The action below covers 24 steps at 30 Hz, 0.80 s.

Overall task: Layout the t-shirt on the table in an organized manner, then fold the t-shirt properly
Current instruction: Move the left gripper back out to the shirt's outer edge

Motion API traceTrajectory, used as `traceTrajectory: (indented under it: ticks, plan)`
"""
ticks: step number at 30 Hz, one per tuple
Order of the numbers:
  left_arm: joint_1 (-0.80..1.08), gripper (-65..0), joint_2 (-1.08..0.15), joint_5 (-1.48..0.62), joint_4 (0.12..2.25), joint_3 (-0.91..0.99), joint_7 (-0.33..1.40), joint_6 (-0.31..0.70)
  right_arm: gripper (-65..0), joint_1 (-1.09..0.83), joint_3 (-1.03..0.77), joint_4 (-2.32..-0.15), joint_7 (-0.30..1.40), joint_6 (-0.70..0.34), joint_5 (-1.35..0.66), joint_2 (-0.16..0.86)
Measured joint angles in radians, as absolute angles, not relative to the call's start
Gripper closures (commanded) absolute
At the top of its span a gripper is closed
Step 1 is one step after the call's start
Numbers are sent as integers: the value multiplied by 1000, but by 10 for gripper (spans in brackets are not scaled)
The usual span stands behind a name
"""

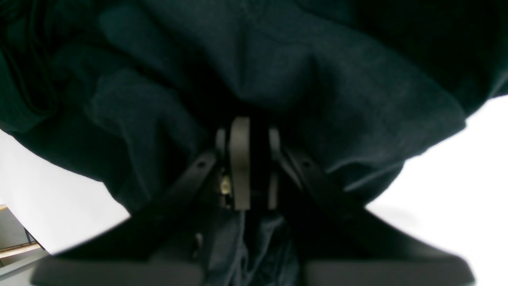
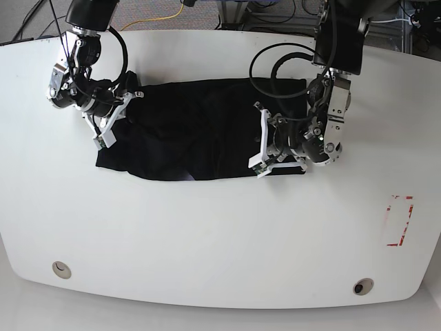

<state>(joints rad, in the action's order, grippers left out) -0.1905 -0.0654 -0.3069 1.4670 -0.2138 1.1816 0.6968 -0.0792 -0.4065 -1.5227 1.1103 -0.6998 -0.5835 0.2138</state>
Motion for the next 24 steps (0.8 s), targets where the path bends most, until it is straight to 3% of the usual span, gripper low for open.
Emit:
traceTrajectory:
  ticks: [14, 24]
  plan:
    - [-192, -42, -246, -312, 1461, -214, 1127, 697, -62, -79, -406, -1523, 1110, -699, -583, 214]
    - [-226, -42, -283, -353, 1377, -215, 1061, 705, -63, -80, -406, -1523, 1110, -699, -584, 216]
